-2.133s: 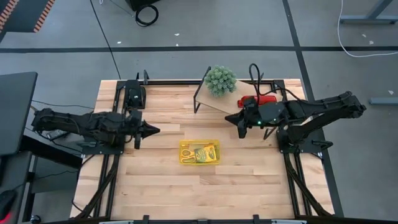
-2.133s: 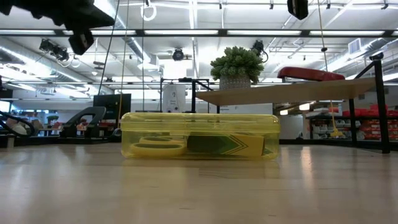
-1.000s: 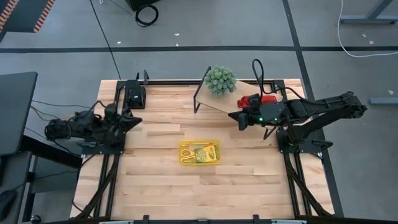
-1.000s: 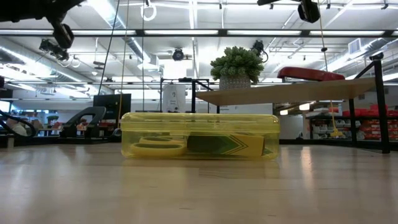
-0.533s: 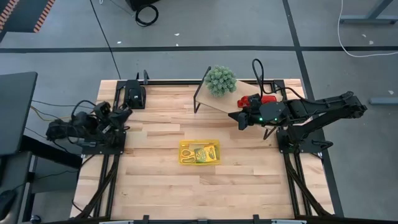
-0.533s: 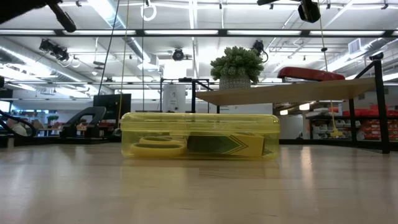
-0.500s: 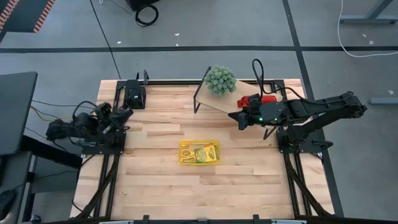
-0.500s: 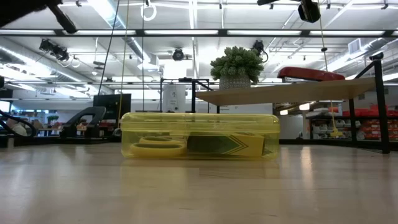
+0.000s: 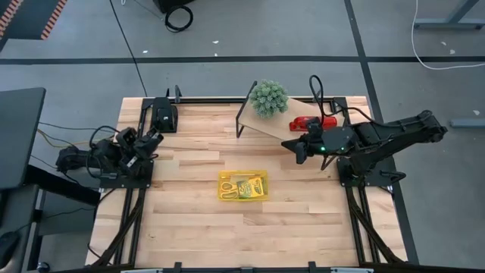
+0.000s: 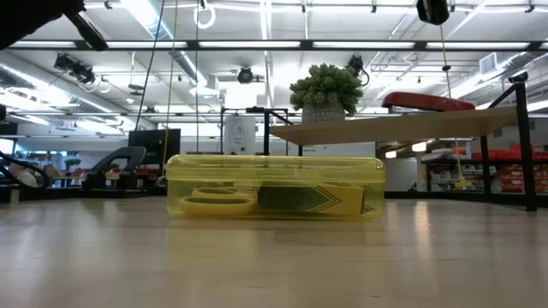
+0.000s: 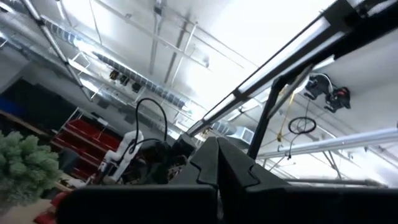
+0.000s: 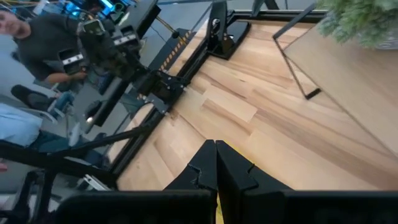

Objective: Pack school essentials
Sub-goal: Return to Home Position

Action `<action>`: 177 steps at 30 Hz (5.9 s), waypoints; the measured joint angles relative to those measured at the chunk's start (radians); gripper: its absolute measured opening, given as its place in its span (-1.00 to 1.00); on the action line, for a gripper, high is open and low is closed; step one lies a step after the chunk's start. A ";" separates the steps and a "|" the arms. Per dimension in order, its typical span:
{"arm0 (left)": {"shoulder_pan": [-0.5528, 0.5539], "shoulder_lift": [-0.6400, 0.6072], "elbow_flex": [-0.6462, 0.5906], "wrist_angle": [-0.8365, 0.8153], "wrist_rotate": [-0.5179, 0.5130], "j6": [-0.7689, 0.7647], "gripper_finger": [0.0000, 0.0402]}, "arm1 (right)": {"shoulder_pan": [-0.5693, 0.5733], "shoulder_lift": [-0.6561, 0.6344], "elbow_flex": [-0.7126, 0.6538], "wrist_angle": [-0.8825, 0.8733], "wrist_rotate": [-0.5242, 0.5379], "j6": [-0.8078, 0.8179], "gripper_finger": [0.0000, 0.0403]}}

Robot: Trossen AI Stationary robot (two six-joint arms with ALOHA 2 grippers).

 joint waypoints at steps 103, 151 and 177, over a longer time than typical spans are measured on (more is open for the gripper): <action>0.000 0.000 -0.018 -0.118 -0.094 0.447 -0.84 | -0.037 -0.982 -1.066 0.961 -0.262 -0.626 -0.97; 0.000 0.001 -0.018 -0.119 -0.094 0.447 -0.84 | -0.036 -0.979 -1.066 0.568 -0.261 -0.906 -0.97; 0.000 0.001 -0.018 -0.119 -0.094 0.447 -0.88 | -0.036 -0.979 -1.066 0.568 -0.261 -0.905 -0.97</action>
